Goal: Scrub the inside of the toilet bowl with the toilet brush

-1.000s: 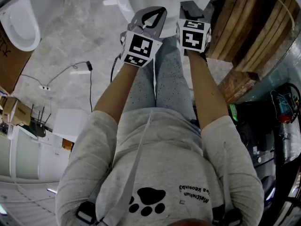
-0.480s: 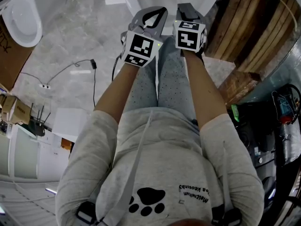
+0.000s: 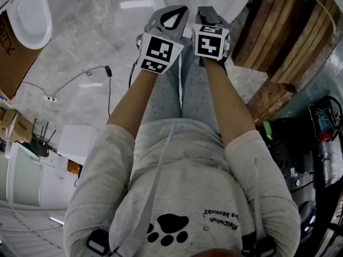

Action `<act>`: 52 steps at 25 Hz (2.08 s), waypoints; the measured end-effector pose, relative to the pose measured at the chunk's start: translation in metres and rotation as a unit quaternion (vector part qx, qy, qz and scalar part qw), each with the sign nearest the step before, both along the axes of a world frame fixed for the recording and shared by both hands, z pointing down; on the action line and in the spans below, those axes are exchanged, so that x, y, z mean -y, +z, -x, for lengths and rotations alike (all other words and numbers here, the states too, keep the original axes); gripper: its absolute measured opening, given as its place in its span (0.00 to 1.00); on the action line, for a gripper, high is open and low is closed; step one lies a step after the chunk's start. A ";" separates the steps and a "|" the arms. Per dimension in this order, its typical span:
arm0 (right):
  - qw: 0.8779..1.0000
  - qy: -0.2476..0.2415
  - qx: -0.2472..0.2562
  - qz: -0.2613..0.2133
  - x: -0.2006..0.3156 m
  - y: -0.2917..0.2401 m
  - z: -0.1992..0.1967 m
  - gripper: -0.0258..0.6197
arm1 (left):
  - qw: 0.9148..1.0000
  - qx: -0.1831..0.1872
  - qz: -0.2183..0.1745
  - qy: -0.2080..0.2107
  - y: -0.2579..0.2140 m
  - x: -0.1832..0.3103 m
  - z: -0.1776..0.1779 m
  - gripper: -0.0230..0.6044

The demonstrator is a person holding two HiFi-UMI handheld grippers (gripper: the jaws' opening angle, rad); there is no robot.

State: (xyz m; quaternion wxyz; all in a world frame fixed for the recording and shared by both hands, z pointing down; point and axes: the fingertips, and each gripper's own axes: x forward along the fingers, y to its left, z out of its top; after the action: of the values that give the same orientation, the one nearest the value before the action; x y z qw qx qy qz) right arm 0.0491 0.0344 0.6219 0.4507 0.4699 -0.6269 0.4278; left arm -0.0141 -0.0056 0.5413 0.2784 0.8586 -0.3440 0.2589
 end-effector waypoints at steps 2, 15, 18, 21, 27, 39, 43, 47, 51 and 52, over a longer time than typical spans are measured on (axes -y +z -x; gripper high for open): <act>1.000 0.005 0.002 0.002 -0.001 -0.004 0.001 0.28 | 1.000 -0.002 -0.004 -0.001 -0.006 -0.001 0.000 0.03; 0.999 0.022 0.001 -0.030 -0.008 -0.084 -0.014 0.27 | 1.000 -0.004 -0.024 -0.015 -0.061 -0.019 0.012 0.03; 0.998 0.027 0.005 -0.048 -0.006 -0.113 -0.021 0.27 | 0.999 -0.007 -0.037 -0.018 -0.086 -0.017 0.011 0.03; 0.997 0.032 0.009 -0.066 -0.002 -0.143 -0.026 0.27 | 0.998 -0.011 -0.052 -0.021 -0.111 -0.013 0.009 0.03; 0.994 0.036 0.018 -0.103 -0.001 -0.200 -0.033 0.27 | 0.997 -0.021 -0.070 -0.040 -0.156 -0.008 0.012 0.03; 0.972 0.049 0.054 -0.225 0.017 -0.329 -0.048 0.27 | 0.985 -0.044 -0.153 -0.067 -0.271 0.024 0.004 0.03; 0.957 0.061 0.061 -0.279 0.024 -0.373 -0.057 0.27 | 0.978 -0.042 -0.191 -0.073 -0.311 0.043 0.005 0.03; 0.939 0.063 0.061 -0.333 0.037 -0.412 -0.069 0.27 | 0.969 -0.041 -0.231 -0.079 -0.351 0.058 0.003 0.03; 0.922 0.064 0.067 -0.377 0.050 -0.446 -0.074 0.27 | 0.963 -0.038 -0.249 -0.095 -0.381 0.068 0.006 0.03; 0.917 0.062 0.067 -0.389 0.054 -0.454 -0.075 0.27 | 0.961 -0.038 -0.255 -0.099 -0.389 0.070 0.008 0.03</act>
State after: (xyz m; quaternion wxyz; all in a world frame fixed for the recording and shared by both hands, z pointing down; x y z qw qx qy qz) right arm 0.1240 -0.0192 0.1675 0.1621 0.6162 -0.7422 0.2076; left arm -0.0216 -0.0754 0.1521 0.0875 0.8721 -0.4707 0.1014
